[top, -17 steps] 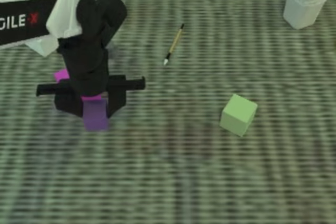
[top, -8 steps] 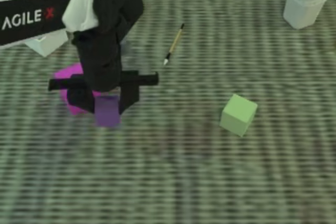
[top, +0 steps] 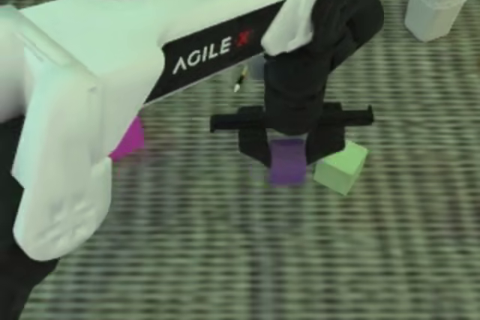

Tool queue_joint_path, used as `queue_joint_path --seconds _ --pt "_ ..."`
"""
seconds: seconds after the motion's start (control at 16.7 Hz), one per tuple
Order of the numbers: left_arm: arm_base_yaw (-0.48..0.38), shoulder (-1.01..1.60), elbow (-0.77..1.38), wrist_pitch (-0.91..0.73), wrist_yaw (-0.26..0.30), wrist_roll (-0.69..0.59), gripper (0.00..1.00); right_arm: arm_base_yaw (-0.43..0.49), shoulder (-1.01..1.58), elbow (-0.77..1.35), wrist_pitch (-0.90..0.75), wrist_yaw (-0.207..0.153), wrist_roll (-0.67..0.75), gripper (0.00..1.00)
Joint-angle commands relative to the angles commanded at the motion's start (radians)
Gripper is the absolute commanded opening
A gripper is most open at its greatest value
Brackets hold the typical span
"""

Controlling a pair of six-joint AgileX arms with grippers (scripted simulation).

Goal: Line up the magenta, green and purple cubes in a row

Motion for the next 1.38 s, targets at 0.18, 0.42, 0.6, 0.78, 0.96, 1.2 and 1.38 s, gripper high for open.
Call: queue_joint_path --seconds 0.18,0.42,0.6,0.78,0.96,1.2,1.38 --pt "-0.101 0.068 0.129 -0.058 0.000 -0.087 0.00 0.000 0.000 0.000 0.000 0.000 0.000 1.00" --pt "-0.132 0.087 0.163 -0.075 -0.001 -0.114 0.00 0.000 0.000 0.000 0.000 0.000 0.000 1.00" --pt "-0.129 0.083 0.158 -0.068 0.000 -0.111 0.00 0.000 0.000 0.000 0.000 0.000 0.000 1.00" --pt "-0.129 0.088 0.088 0.002 -0.001 -0.112 0.00 0.000 0.000 0.000 0.000 0.000 0.000 1.00" --pt "-0.131 0.098 -0.019 0.125 -0.001 -0.114 0.00 0.000 0.000 0.000 0.000 0.000 0.000 1.00" --pt "-0.134 0.106 -0.080 0.188 0.000 -0.116 0.00 0.000 0.000 0.000 0.000 0.000 0.000 1.00" --pt "-0.134 0.106 -0.080 0.188 0.000 -0.116 0.08 0.000 0.000 0.000 0.000 0.000 0.000 1.00"
